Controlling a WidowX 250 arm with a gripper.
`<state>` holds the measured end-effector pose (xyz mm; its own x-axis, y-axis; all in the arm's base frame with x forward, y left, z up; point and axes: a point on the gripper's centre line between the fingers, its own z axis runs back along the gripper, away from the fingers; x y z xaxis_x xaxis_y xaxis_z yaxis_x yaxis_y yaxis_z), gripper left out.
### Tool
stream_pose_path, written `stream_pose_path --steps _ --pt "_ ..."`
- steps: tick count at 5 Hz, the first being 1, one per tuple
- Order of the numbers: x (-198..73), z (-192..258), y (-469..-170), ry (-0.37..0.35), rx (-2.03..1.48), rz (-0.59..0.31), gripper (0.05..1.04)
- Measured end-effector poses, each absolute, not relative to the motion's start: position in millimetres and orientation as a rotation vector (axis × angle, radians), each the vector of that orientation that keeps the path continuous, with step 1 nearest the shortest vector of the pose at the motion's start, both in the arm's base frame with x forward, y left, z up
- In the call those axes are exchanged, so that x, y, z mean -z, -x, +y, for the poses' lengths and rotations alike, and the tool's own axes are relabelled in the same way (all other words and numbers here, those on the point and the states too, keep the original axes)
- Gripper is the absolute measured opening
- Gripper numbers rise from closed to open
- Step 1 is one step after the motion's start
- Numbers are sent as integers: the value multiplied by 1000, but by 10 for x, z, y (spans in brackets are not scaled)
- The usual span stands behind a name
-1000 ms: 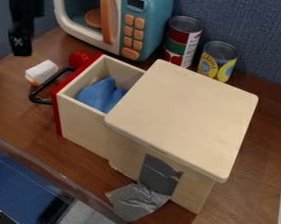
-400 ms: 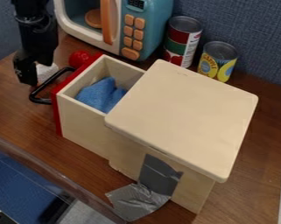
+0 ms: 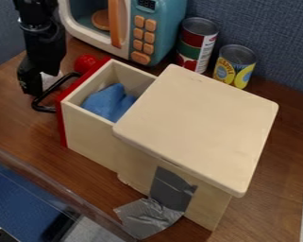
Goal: Close the drawer
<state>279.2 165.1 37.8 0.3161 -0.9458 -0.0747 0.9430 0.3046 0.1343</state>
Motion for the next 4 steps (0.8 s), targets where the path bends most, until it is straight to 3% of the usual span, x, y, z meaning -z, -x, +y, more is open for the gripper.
stream_pose_path --steps 2,4 --pt "-340 1478 -2790 -143 1241 -18 1001" --pt "-326 1278 -2762 -78 1229 -33 1001"
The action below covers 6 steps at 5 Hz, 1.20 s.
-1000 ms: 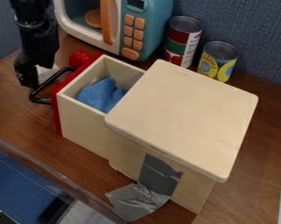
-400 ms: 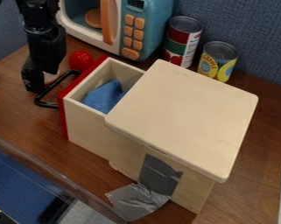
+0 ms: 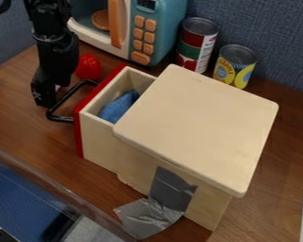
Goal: Close the drawer
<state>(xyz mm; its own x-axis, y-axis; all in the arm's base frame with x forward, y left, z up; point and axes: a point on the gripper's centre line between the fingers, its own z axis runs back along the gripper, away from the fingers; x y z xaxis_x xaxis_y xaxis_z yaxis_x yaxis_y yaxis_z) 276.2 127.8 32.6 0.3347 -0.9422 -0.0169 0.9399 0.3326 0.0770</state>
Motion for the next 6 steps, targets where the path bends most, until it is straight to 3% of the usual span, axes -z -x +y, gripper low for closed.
stream_pose_path --steps 2,6 --pt "-418 903 -2742 -29 1251 -56 1001" --pt "-441 579 -2713 74 1242 -58 1001"
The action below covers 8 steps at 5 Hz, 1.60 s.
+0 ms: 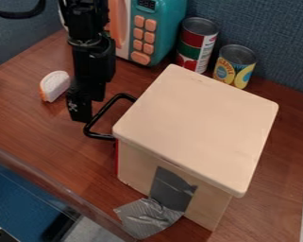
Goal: Close the drawer
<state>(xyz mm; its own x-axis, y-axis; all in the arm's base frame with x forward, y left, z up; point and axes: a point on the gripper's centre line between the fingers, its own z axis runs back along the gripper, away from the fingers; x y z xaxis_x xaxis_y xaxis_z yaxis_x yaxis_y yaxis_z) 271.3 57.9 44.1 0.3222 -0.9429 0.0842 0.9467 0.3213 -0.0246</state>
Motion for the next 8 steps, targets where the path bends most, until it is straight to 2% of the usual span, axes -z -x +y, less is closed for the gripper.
stream_pose_path --steps 5,6,8 --pt "-497 346 -2773 136 1228 -71 1000" --pt "-502 306 -2756 166 1234 -76 1001" --pt "-591 327 -2797 409 1177 -128 1000"
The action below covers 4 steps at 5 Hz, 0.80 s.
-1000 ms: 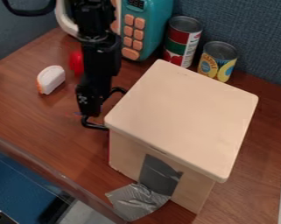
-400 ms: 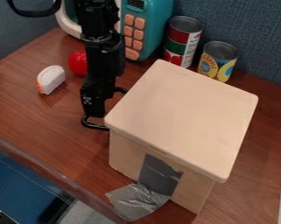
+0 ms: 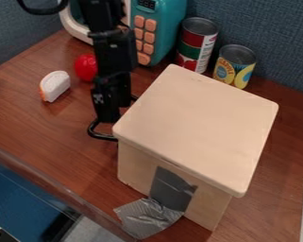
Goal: Close the drawer
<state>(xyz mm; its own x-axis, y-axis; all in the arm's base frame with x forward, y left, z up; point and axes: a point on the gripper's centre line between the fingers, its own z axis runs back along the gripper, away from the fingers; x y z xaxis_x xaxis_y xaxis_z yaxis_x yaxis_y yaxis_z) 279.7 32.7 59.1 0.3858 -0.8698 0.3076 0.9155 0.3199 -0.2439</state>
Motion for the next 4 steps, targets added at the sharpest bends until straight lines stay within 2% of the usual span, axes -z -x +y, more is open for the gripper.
stream_pose_path --steps 1,4 --pt "-564 303 -2822 485 1169 -138 999" --pt "-381 170 -2776 587 1134 -115 999"
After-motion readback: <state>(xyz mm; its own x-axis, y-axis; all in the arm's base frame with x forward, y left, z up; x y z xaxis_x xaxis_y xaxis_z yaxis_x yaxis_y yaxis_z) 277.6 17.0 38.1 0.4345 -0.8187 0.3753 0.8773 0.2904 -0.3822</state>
